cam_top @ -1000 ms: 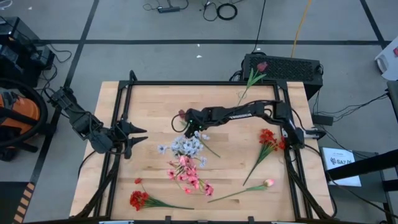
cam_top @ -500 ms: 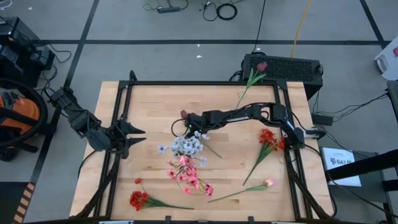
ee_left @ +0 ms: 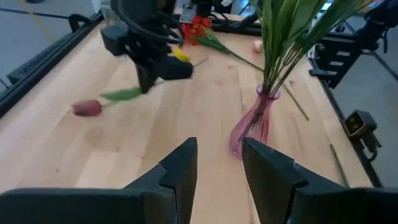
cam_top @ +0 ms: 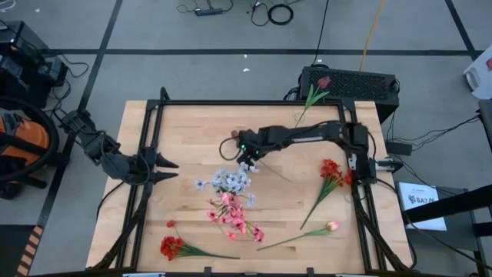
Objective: Sort flowers into vase by color
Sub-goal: Put the dark red flower into the transparent vase
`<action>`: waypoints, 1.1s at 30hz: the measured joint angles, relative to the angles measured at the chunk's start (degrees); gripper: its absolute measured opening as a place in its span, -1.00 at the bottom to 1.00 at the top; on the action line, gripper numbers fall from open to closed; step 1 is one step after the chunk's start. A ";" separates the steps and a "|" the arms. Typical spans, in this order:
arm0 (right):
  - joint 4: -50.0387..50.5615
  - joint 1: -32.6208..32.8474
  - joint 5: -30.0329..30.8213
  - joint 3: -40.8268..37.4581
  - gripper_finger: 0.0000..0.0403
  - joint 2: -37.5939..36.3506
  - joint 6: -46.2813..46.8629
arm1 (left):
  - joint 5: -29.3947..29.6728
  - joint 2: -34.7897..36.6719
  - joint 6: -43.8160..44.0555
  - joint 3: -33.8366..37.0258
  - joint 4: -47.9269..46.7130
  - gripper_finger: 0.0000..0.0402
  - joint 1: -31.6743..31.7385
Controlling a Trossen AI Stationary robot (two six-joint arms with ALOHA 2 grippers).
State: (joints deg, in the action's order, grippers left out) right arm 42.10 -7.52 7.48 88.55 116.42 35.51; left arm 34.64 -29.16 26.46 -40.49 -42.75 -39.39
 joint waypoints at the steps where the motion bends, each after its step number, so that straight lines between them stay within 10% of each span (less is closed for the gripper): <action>1: 0.83 -0.30 0.32 0.00 -0.99 -0.92 -0.19 | -1.09 -0.14 -0.36 0.00 1.10 -0.33 0.80; 28: 11.68 1.48 25.53 -0.29 -1.00 -35.17 -7.96 | -36.40 -6.08 -13.36 16.81 34.70 -0.33 39.72; 33: 8.15 1.48 26.31 -11.16 -1.00 -42.91 -5.90 | -37.95 -6.73 -13.20 17.16 34.87 -0.33 44.63</action>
State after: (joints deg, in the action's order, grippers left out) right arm 50.24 -6.04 33.79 77.40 73.51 29.61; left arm -3.32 -35.89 13.26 -23.33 -7.88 5.24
